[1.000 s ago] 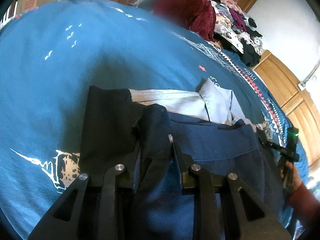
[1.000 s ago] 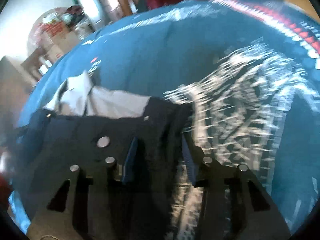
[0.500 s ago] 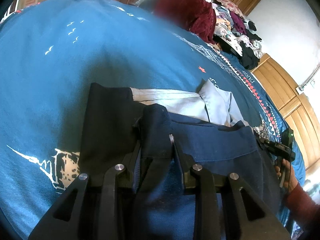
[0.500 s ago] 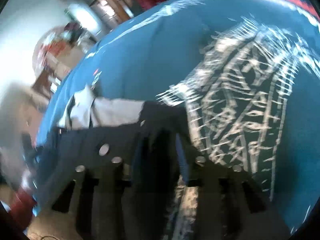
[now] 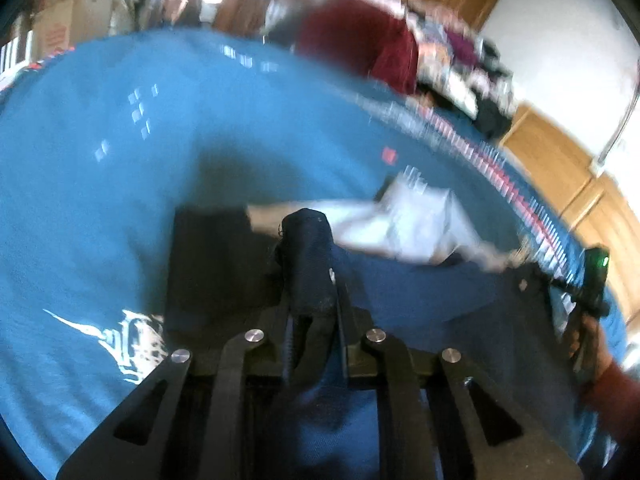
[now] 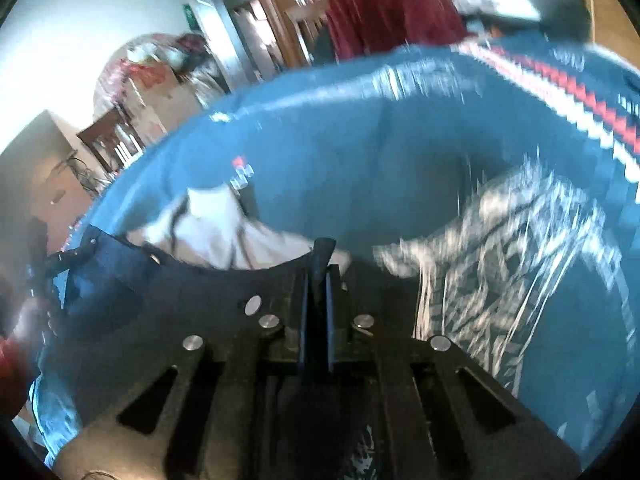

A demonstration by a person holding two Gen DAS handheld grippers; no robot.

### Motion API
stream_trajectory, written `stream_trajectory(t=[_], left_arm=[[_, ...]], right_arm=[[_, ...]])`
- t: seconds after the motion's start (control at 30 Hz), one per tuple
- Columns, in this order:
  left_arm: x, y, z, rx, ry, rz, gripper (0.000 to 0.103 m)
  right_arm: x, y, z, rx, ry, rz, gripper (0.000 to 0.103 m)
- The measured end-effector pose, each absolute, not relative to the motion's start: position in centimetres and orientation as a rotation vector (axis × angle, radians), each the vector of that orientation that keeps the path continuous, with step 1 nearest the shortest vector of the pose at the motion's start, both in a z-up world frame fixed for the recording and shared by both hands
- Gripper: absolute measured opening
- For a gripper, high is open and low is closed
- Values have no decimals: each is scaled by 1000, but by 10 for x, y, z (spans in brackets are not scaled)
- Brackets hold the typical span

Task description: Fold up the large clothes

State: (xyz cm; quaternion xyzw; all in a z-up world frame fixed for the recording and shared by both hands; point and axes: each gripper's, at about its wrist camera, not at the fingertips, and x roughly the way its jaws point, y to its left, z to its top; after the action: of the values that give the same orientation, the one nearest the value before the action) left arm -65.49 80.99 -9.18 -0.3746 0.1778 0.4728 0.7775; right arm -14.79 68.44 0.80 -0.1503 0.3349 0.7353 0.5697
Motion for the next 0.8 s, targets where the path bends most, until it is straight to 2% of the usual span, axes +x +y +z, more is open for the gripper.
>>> stream_trajectory(t=[0.13, 0.23, 0.27, 0.3, 0.33, 0.37, 0.47, 0.5, 0.53, 0.63, 0.7, 0.73, 0.77, 0.8], left_arm=[[-662, 821, -73, -814, 332, 1041, 16], [-650, 848, -111, -824, 492, 1098, 18], [-646, 861, -139, -888, 575, 1083, 19], [-648, 866, -149, -933, 572, 1063, 20], [-651, 867, -145, -948, 545, 1061, 24], [-651, 863, -133, -941, 555, 1079, 25], [-651, 826, -89, -859, 557, 1078, 22], [-650, 807, -74, -824, 529, 1038, 22], [-648, 783, -64, -795, 499, 977, 22], [-625, 714, -70, -808, 493, 774, 22], [-615, 681, -99, -828, 588, 739, 24], [-621, 672, -114, -849, 628, 766, 20], [-644, 663, -125, -893, 592, 794, 8], [-667, 658, -126, -934, 542, 827, 7]], right_arm=[[-136, 703, 9, -346, 804, 1716, 6], [-136, 729, -33, -445, 907, 1665, 6], [-140, 738, -53, -519, 958, 1643, 7], [-144, 741, -65, -572, 972, 1614, 9], [-145, 737, -63, -568, 953, 1600, 11], [-145, 731, -56, -566, 935, 1576, 17], [-158, 690, -6, -547, 769, 1533, 29], [-170, 664, 13, -493, 751, 1584, 38], [-182, 646, 20, -452, 772, 1652, 42], [-246, 595, 3, -407, 967, 1924, 41], [-287, 575, -25, -534, 1003, 1978, 41], [-295, 569, -37, -589, 996, 1954, 41], [-296, 565, -44, -609, 996, 1935, 41], [-289, 560, -49, -611, 995, 1920, 40]])
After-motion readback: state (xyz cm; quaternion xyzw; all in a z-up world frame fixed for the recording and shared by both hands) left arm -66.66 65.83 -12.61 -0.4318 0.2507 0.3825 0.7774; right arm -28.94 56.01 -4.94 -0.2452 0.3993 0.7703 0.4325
